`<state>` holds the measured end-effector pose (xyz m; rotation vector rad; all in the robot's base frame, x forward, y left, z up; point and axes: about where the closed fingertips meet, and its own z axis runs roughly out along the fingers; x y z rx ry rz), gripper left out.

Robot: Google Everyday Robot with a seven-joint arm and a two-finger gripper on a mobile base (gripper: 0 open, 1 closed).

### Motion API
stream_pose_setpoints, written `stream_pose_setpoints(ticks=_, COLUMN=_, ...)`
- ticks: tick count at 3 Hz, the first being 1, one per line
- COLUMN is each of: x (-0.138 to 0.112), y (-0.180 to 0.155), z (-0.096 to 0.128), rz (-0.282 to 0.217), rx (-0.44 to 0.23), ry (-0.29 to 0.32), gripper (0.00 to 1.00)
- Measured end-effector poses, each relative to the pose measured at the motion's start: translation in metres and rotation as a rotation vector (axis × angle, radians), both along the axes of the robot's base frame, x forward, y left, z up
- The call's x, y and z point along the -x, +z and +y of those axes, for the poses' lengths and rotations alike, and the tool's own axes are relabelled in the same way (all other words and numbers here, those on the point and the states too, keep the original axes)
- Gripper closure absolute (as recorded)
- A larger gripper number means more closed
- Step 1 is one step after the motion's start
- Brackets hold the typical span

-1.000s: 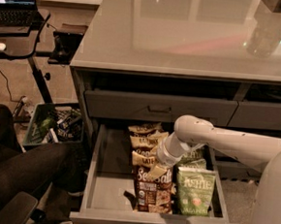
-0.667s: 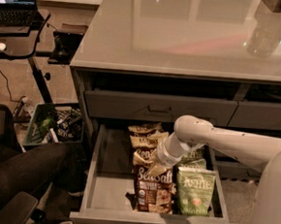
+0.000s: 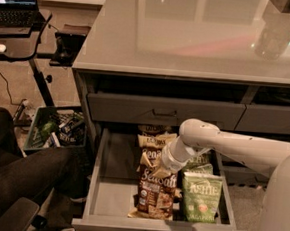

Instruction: Pick brown chip bag from middle drawer and place on counter

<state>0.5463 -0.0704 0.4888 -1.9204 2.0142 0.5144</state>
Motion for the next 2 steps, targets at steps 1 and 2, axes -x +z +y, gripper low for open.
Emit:
stream_pose_setpoints(ticks=1, x=0.0, y=0.0, z=0.0, rz=0.0, rx=0.0, ry=0.0, gripper=1.0)
stream_pose_setpoints(ticks=2, x=0.008, y=0.018, z=0.005, rz=-0.01, rx=0.013, ry=0.024, gripper=1.0)
